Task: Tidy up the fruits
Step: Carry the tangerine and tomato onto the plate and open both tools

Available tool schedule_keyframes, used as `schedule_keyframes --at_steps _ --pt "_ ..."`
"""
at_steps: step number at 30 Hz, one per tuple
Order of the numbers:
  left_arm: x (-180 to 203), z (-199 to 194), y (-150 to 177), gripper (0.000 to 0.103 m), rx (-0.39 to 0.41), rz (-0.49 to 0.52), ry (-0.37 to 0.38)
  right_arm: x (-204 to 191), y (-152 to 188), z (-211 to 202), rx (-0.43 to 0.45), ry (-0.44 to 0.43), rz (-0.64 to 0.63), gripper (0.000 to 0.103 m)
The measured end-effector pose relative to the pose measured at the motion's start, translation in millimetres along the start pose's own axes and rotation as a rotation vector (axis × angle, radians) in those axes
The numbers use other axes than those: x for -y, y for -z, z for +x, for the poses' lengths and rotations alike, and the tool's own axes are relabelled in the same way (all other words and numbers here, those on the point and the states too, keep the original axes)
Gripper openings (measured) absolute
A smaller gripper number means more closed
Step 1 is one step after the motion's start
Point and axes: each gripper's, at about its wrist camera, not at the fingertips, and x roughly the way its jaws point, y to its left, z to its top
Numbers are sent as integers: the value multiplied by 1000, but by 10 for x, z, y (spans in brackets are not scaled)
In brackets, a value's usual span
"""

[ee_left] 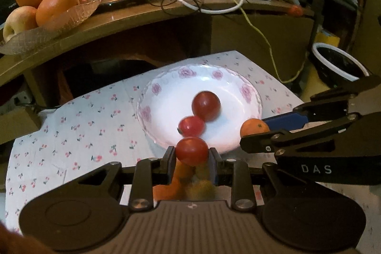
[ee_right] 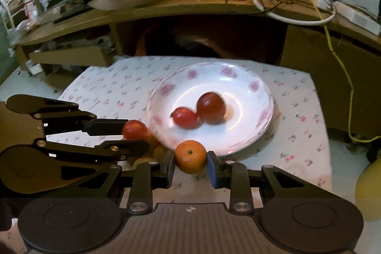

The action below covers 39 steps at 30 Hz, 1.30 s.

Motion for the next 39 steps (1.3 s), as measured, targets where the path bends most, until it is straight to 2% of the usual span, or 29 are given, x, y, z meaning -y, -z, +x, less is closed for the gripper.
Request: schedule_keyframes --at_steps 11,22,35,39 --pt "-51 292 -69 34 -28 -21 -20 126 -100 214 3 46 39 31" --pt "-93 471 -130 33 -20 -2 -37 219 -159 397 3 58 62 31" --pt "-136 489 -155 34 -15 -18 -43 220 -179 451 11 68 66 34" --pt "-147 489 -162 34 -11 -22 -47 231 -189 435 23 75 68 39"
